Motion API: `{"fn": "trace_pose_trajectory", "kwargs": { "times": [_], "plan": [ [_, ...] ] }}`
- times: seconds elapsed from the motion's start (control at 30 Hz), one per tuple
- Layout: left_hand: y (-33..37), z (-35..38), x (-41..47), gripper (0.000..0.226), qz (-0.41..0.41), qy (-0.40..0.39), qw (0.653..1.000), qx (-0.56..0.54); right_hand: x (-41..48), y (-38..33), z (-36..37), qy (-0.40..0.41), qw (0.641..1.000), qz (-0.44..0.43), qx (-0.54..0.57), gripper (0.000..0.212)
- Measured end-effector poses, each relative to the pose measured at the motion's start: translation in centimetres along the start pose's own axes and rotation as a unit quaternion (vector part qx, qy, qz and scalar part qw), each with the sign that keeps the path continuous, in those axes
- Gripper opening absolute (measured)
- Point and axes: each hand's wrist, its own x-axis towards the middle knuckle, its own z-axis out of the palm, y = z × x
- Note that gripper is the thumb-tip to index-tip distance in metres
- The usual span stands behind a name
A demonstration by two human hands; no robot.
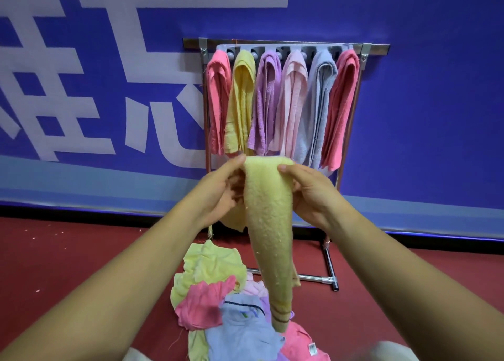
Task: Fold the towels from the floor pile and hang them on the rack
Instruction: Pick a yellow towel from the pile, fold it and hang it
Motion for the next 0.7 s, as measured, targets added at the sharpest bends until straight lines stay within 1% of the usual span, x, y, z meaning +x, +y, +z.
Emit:
{"fn": "trace_pose_trajectory", "kwargs": {
  "times": [0.03, 0.07, 0.1, 0.17, 0.23, 0.33, 0.4, 0.47, 0.5, 0.63, 0.7],
  "plan": [
    [-0.6, -0.3, -0.1, 0.055, -0.023, -0.023, 0.999, 0.042, 0.2, -0.4, 0.0, 0.017, 1.0, -0.002, 0.003, 0.016],
    [-1.4, -0.5, -0.2, 0.053, -0.039, -0.044, 0.995, 0.083, 0.3, -0.7, 0.1, 0.033, 0.999, -0.005, 0.006, 0.017],
    [-2.1, -0.7, -0.3, 0.044, -0.044, -0.063, 0.99, 0.121, 0.5, -0.9, 0.0, 0.045, 0.999, -0.004, 0.01, 0.016],
    [-3.2, -0.8, -0.6, 0.02, -0.023, -0.076, 0.979, 0.187, 0.6, -1.4, -0.2, 0.061, 0.998, 0.008, 0.015, 0.014],
    [-4.0, -0.7, -0.8, 0.015, 0.006, -0.069, 0.976, 0.207, 0.6, -1.7, -0.3, 0.07, 0.997, 0.02, 0.02, 0.015],
    [-4.4, -0.2, -1.1, 0.022, 0.028, -0.062, 0.99, 0.122, 0.5, -2.0, -0.6, 0.074, 0.995, 0.042, 0.044, 0.018],
    [-4.3, 0.3, -1.0, 0.022, 0.034, -0.044, 0.997, 0.06, 0.5, -1.7, -1.0, 0.06, 0.994, 0.058, 0.067, 0.017],
    [-4.0, 0.6, -0.8, 0.021, 0.049, -0.026, 0.998, 0.015, 0.6, -1.2, -1.4, 0.048, 0.994, 0.08, 0.055, 0.011],
    [-3.8, 0.7, -0.7, 0.021, 0.058, -0.019, 0.998, -0.005, 0.7, -0.8, -1.7, 0.042, 0.994, 0.088, 0.04, 0.013],
    [-2.8, 0.8, -0.3, 0.019, 0.074, 0.004, 0.993, -0.096, -0.2, 0.4, -1.8, -0.012, 0.991, 0.131, 0.003, 0.022],
    [-2.3, 0.4, -0.3, 0.02, 0.076, 0.001, 0.991, -0.108, -0.3, 0.9, -1.7, -0.042, 0.987, 0.154, 0.013, 0.025]
  ]
}}
